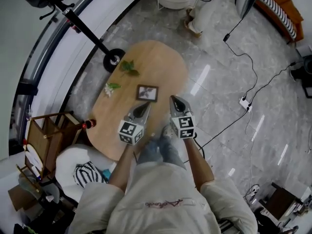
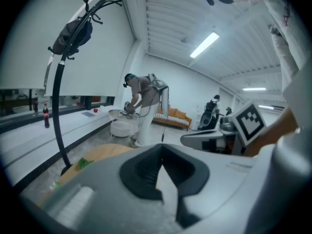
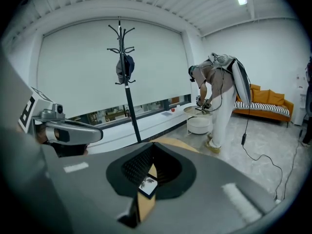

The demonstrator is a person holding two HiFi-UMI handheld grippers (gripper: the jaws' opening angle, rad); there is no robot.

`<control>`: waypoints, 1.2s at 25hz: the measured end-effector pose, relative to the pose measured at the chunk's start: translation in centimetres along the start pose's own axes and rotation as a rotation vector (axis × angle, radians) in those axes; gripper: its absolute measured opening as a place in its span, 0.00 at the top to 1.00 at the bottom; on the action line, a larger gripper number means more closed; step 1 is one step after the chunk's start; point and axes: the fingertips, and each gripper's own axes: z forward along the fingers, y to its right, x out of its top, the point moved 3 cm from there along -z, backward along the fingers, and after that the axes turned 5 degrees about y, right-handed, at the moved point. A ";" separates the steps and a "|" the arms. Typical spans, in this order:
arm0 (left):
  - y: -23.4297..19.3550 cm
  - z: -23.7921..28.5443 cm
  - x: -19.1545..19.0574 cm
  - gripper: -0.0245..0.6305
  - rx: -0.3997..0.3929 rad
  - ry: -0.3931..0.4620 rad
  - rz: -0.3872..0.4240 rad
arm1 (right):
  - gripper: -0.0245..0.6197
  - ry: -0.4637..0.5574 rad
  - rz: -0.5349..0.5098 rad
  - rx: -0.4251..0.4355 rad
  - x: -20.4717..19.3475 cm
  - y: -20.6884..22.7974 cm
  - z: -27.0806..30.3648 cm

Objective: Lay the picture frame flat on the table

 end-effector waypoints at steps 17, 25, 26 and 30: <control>3.2 -0.7 14.9 0.96 -0.013 0.160 0.142 | 0.96 0.190 -0.042 -0.025 13.8 -1.0 -6.6; 4.7 -1.8 19.6 0.96 -0.012 0.236 0.198 | 0.96 0.249 -0.071 -0.031 16.6 -1.5 -9.4; 5.0 -2.0 20.0 0.96 -0.013 0.244 0.205 | 0.96 0.258 -0.073 -0.032 16.6 -1.5 -9.8; 5.8 -2.5 21.2 0.96 -0.013 0.274 0.225 | 0.96 0.277 -0.079 -0.033 17.0 -1.5 -10.8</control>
